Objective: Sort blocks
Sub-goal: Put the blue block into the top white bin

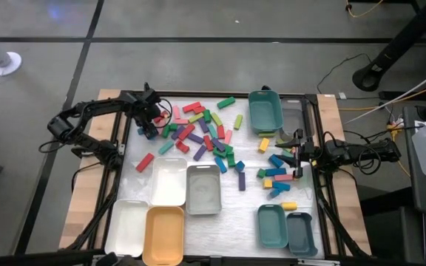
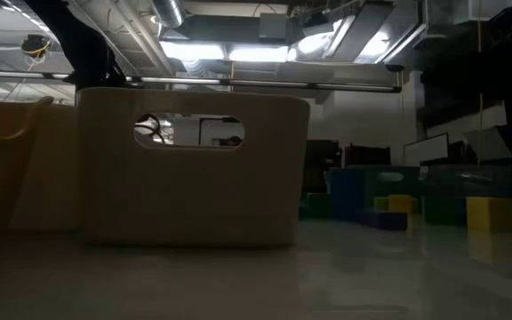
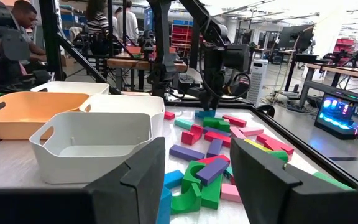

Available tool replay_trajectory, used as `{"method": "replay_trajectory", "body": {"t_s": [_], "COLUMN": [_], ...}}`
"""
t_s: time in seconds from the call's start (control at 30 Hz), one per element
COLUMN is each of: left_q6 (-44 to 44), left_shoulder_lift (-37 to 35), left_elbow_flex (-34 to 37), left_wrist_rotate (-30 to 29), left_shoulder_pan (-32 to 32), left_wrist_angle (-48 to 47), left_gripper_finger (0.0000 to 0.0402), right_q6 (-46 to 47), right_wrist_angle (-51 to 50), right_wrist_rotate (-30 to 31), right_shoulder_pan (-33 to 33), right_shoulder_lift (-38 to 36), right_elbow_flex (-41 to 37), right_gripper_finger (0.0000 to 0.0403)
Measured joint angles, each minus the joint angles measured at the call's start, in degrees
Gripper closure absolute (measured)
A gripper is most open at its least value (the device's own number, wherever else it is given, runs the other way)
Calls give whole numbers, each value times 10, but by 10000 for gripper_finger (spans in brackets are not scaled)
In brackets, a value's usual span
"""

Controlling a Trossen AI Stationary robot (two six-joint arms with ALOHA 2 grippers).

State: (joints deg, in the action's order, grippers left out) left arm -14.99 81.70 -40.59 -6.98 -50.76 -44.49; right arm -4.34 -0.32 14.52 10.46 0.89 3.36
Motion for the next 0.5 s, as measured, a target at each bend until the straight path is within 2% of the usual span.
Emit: {"method": "replay_trajectory", "body": {"t_s": [0.07,0.33,0.5], "left_q6": [0,25,44], "left_shoulder_lift": [-1,0,4], "left_elbow_flex": [0,-2,-38], "left_wrist_rotate": [-1,0,6], "left_shoulder_pan": [0,0,0], "left_wrist_angle": [1,-1,-46], "left_gripper_finger": [294,295,295], "right_q6": [0,0,0], "right_wrist_angle": [0,0,0], "right_wrist_rotate": [0,0,0], "right_shoulder_pan": [0,0,0], "right_shoulder_lift": [0,0,0], "right_elbow_flex": [0,0,0], "right_gripper_finger": [221,221,221]}}
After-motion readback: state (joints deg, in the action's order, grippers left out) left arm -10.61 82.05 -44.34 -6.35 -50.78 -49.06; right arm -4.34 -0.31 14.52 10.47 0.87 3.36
